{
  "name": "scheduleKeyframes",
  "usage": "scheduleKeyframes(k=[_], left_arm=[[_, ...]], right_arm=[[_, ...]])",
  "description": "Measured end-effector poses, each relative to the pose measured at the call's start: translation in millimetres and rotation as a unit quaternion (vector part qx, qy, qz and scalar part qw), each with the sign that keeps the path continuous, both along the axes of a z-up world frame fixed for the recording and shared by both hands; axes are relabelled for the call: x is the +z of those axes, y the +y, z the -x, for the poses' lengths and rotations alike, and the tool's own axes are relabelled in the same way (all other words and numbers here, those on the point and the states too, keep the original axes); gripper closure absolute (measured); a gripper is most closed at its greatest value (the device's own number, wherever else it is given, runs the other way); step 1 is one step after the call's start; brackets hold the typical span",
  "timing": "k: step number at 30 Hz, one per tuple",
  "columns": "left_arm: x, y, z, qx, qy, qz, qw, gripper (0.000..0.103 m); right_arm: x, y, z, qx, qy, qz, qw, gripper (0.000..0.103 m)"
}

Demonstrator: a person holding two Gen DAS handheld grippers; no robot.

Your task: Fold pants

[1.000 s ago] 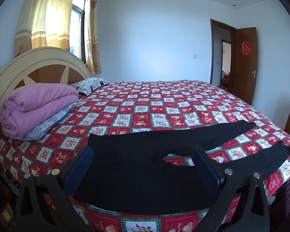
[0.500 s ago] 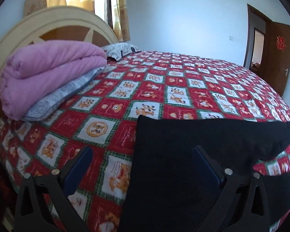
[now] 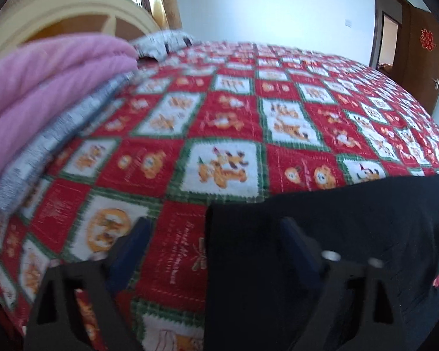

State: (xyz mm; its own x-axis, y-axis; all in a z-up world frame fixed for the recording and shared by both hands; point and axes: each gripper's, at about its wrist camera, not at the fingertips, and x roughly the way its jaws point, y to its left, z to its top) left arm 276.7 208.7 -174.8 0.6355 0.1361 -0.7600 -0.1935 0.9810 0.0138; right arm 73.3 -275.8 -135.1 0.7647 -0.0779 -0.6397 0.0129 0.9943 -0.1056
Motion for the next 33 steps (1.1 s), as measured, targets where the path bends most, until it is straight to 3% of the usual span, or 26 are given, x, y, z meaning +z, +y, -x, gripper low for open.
scheduleKeyframes(k=[3, 8, 9, 12, 13, 15, 19, 25, 33], left_arm=[[-10, 4, -5, -0.024, 0.016, 0.046, 0.9985, 0.058], [-7, 6, -6, -0.047, 0.010, 0.069, 0.9965, 0.071], [-8, 7, -8, -0.048, 0.014, 0.071, 0.9962, 0.071], [-9, 13, -12, -0.055, 0.012, 0.093, 0.9941, 0.075], [-10, 14, -14, -0.055, 0.013, 0.101, 0.9933, 0.075], [-12, 15, -15, -0.056, 0.012, 0.103, 0.9930, 0.075], [-13, 4, -15, -0.068, 0.006, 0.059, 0.9959, 0.075], [-15, 4, -16, -0.063, -0.004, 0.052, 0.9967, 0.075], [-19, -2, -14, -0.063, -0.014, 0.041, 0.9970, 0.075]], right_arm=[[4, -17, -11, 0.004, -0.005, -0.001, 1.000, 0.001], [25, -75, -52, -0.021, -0.011, -0.020, 1.000, 0.002], [31, -90, -64, -0.030, -0.011, -0.026, 0.999, 0.008], [43, -134, -108, -0.057, 0.004, -0.035, 0.998, 0.036], [44, -145, -118, -0.064, 0.007, -0.039, 0.997, 0.039], [49, -171, -142, -0.088, 0.009, -0.050, 0.995, 0.039], [51, -211, -191, -0.116, 0.021, -0.067, 0.991, 0.039], [41, -254, -257, -0.147, 0.048, -0.097, 0.983, 0.039], [15, -275, -340, -0.132, 0.069, -0.099, 0.984, 0.039]])
